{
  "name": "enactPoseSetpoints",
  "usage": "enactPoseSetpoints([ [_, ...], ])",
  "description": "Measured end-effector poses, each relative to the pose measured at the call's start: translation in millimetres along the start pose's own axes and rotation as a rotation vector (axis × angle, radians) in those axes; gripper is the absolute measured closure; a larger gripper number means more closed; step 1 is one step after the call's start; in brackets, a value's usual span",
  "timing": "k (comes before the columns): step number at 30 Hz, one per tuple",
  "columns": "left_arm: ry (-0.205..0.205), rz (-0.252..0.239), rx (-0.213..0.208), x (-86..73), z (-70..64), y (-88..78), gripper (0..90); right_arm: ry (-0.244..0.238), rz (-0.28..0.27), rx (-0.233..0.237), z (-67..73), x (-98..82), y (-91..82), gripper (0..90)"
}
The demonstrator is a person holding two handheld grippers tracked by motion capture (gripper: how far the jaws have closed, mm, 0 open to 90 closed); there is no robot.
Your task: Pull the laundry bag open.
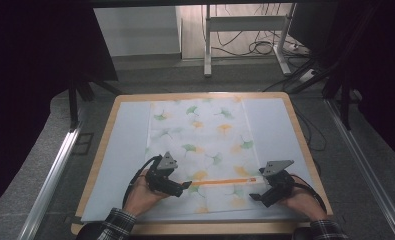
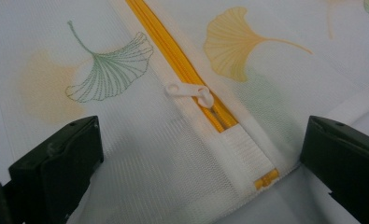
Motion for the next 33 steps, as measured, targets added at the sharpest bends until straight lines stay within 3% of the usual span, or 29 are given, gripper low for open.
enactPoseSetpoints([
  [5, 0.038, 0.011, -0.041, 12.4, -14.3, 19.9, 15.0, 0.0, -0.006, 0.001, 0.1, -0.5, -0.2, 0.0],
  [12, 0.055, 0.006, -0.108, 32.8, -34.8, 53.7, 21.9, -0.007, -0.02, 0.007, -0.3, -1.2, -0.4, 0.0],
  [19, 0.051, 0.006, -0.163, 42.5, -48.1, 75.5, 30.2, -0.003, -0.022, 0.005, -0.1, -1.1, -0.2, 0.0],
  [24, 0.033, 0.001, -0.217, 52.3, -59.1, 92.3, 41.7, -0.002, -0.018, 0.003, 0.1, -0.8, -0.1, 0.0],
  [26, 0.044, 0.004, -0.238, 58.1, -67.6, 103.2, 49.1, -0.001, -0.016, 0.003, 0.2, -0.7, 0.0, 0.0],
  [33, 0.045, 0.002, -0.259, 66.9, -80.6, 122.7, 65.6, -0.002, -0.015, 0.001, 0.2, -0.5, 0.1, 0.0],
])
Point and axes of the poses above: each handheld gripper's, and its own axes: y roughly forward along the jaws, x roughly out of its top, z roughly to its left, the point moved 5 cm from there along y, roughly forward along the jaws, and after that the axes turned 9 degrees about -z, right-handed, at the moved point
